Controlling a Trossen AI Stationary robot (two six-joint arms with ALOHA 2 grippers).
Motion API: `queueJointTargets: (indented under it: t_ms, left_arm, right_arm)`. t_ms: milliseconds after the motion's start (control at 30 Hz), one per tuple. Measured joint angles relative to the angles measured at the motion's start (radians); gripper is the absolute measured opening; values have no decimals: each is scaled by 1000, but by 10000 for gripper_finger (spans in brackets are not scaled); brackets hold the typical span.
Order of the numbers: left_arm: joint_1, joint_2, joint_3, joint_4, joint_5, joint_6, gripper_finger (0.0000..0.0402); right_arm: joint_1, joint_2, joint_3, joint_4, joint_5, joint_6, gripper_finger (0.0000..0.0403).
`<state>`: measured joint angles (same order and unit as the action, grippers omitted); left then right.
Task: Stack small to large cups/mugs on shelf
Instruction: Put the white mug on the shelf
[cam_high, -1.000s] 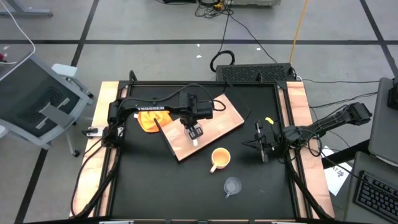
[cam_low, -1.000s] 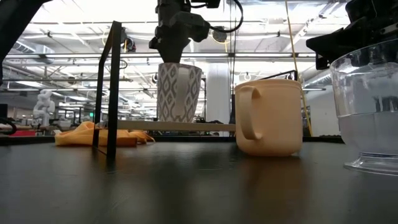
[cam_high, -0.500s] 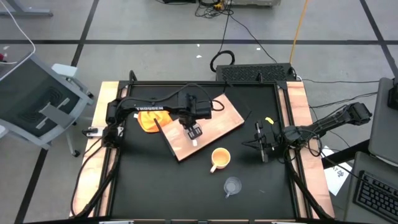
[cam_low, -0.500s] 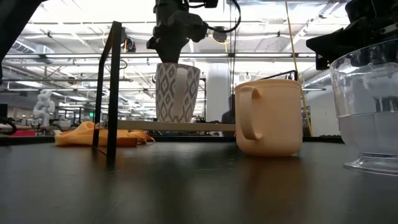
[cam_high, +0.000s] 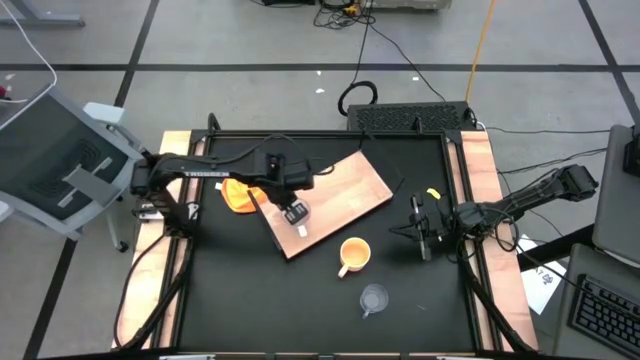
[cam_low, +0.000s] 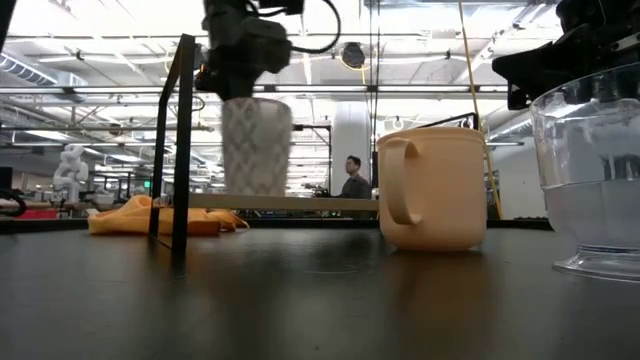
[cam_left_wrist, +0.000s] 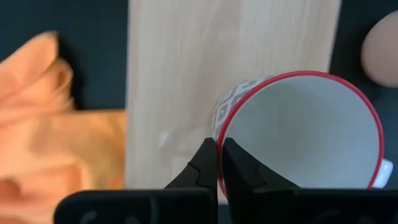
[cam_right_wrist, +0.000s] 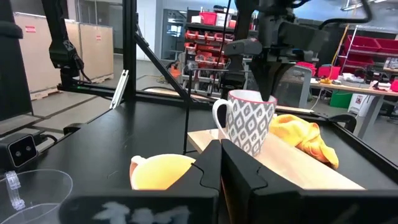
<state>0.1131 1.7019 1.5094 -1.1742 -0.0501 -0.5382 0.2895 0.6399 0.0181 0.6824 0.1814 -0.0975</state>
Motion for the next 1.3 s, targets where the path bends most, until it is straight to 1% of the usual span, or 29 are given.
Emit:
queueJointTargets:
  t_ms: [133,333,500,733,1000,1067,1233,1300]
  left_arm:
    - [5,-47,-45,6,-6,-11,6]
    - [1,-48,-71,46,-5,-19,6]
    - [-8,-50,-108,90,12,-58,6]
    - [-35,-50,-113,105,8,-93,6]
    - [-36,-50,-114,106,6,-109,6]
    - [-37,-49,-114,107,1,-105,16]
    - [-37,-34,-124,104,3,-96,61]
    - [-37,-41,-123,105,5,-90,71]
  right_arm:
    - [0,0,0,5,0,0,0]
    - [0,0,0,14,0,0,0]
    - [0,0,0,15,0,3,0]
    - [0,0,0,15,0,0,0]
    - [0,0,0,9,0,3,0]
    - [0,0,0,8,0,3,0]
    - [0,0,0,1,0,3,0]
    - [0,0,0,0,0,3,0]
